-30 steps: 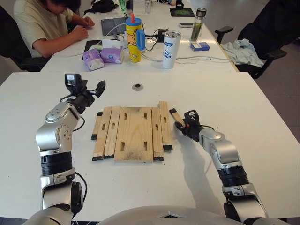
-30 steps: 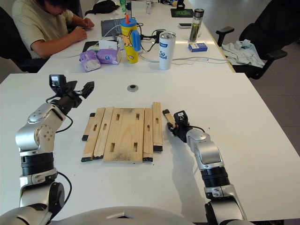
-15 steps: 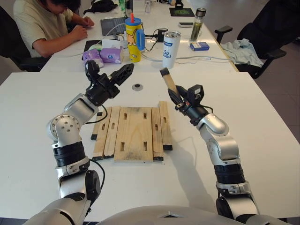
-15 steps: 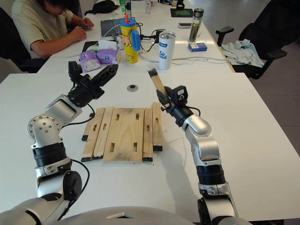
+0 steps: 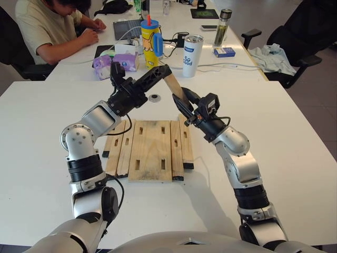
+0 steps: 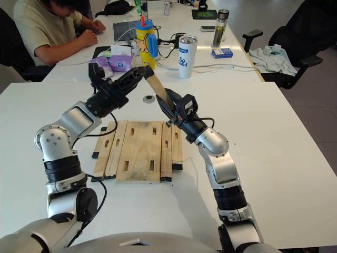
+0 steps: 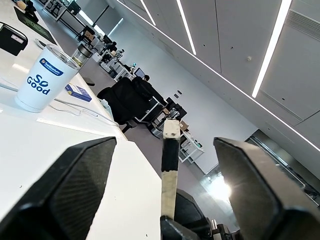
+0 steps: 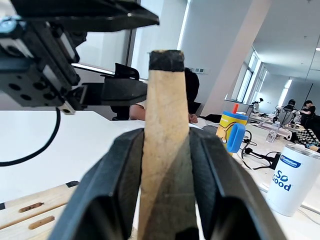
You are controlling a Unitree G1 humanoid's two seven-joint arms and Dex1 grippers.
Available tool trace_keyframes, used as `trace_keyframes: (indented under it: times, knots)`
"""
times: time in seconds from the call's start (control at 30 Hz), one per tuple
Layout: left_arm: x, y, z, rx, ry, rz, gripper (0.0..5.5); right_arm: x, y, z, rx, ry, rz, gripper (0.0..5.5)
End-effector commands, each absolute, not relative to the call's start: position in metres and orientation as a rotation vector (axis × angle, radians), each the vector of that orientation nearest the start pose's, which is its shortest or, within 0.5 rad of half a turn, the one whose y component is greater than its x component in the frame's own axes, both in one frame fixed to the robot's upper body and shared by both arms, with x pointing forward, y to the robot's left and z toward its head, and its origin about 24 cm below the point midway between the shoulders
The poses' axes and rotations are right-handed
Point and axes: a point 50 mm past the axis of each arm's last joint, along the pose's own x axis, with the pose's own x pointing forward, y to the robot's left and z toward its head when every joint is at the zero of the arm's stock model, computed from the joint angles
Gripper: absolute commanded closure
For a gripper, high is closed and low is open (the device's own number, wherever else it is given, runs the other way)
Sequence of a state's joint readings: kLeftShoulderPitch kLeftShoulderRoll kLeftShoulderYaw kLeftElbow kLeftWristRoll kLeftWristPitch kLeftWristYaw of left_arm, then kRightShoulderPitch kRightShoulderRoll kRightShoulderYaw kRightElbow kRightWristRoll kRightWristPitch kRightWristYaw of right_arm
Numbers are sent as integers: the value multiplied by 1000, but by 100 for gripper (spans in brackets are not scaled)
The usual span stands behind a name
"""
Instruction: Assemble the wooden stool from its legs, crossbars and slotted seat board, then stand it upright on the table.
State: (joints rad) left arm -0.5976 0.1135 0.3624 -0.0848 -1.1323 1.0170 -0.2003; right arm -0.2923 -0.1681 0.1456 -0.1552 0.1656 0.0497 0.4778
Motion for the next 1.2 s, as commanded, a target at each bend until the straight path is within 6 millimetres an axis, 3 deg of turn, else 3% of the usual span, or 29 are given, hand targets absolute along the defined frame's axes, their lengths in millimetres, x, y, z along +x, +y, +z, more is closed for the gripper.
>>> trace_keyframes:
  times: [0.03,0.5,0.57,0.73,0.87,1.03,1.2]
  knots:
    - [306,125,195,-821,106,-886,262,275,-93,144,-102,-369,757,419]
    - [306,132,196,-789,109,-908,501,272,-92,148,-32,-367,793,419]
    - [307,134,197,-787,104,-898,506,272,-92,147,-24,-359,797,419]
    - [311,143,199,-759,38,-801,506,274,-94,139,-41,-304,774,316]
    - [311,167,193,-634,-61,-550,506,277,-100,118,-51,-148,766,267]
    - [281,196,163,-536,-87,-245,506,285,-135,106,20,-48,559,267]
    - [260,195,137,-607,-63,-102,506,289,-144,106,59,-31,481,267]
